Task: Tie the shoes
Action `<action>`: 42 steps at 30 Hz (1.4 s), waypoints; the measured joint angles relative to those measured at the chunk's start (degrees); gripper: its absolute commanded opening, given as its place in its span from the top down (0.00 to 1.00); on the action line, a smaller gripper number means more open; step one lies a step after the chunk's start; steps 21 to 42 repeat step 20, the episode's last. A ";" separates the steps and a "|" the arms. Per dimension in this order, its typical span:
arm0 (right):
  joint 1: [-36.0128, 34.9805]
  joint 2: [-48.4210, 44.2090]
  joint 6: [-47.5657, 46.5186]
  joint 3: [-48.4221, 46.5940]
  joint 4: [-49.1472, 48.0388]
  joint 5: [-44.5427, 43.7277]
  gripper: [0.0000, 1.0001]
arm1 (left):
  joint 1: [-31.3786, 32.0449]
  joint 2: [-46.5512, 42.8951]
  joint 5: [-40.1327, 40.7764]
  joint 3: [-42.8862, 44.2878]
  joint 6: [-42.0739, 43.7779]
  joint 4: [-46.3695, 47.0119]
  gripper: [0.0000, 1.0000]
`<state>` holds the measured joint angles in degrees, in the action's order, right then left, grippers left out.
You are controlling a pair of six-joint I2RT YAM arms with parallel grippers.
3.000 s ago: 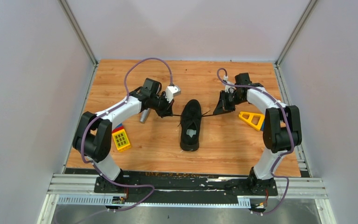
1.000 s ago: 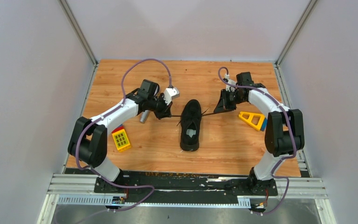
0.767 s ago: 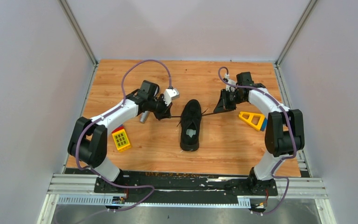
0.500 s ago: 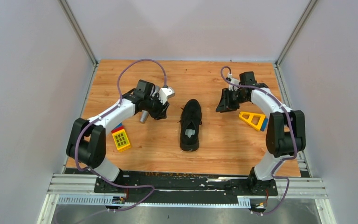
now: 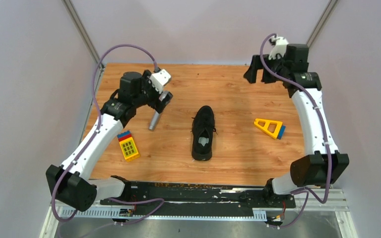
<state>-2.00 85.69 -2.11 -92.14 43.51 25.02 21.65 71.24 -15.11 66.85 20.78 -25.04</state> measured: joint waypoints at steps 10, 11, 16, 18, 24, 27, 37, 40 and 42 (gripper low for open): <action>0.22 -1.31 7.23 -11.78 -3.98 -24.28 0.00 | -7.23 0.57 9.92 14.67 -10.62 3.28 0.00; 0.22 -1.31 7.39 -11.78 -4.28 -24.98 0.00 | -7.74 0.72 10.14 15.45 -11.61 3.69 0.00; 0.22 -1.90 7.91 -10.01 -7.10 -26.45 0.00 | -8.13 0.98 10.99 15.28 -14.43 5.77 0.00; 0.22 -1.90 8.04 -9.44 -7.78 -26.58 0.00 | -8.13 1.42 11.13 14.53 -15.21 6.23 0.00; 0.22 -1.90 8.04 -9.01 -8.09 -26.58 0.00 | -8.13 2.14 10.95 14.14 -15.96 6.51 0.00; 0.22 -1.90 8.04 -9.01 -8.09 -26.58 0.00 | -8.13 2.14 10.95 14.14 -15.96 6.51 0.00; 0.22 -1.90 8.04 -9.01 -8.09 -26.58 0.00 | -8.13 2.14 10.95 14.14 -15.96 6.51 0.00; 0.22 -1.90 8.04 -9.01 -8.09 -26.58 0.00 | -8.13 2.14 10.95 14.14 -15.96 6.51 0.00; 0.22 -1.90 8.04 -9.01 -8.09 -26.58 0.00 | -8.13 2.14 10.95 14.14 -15.96 6.51 0.00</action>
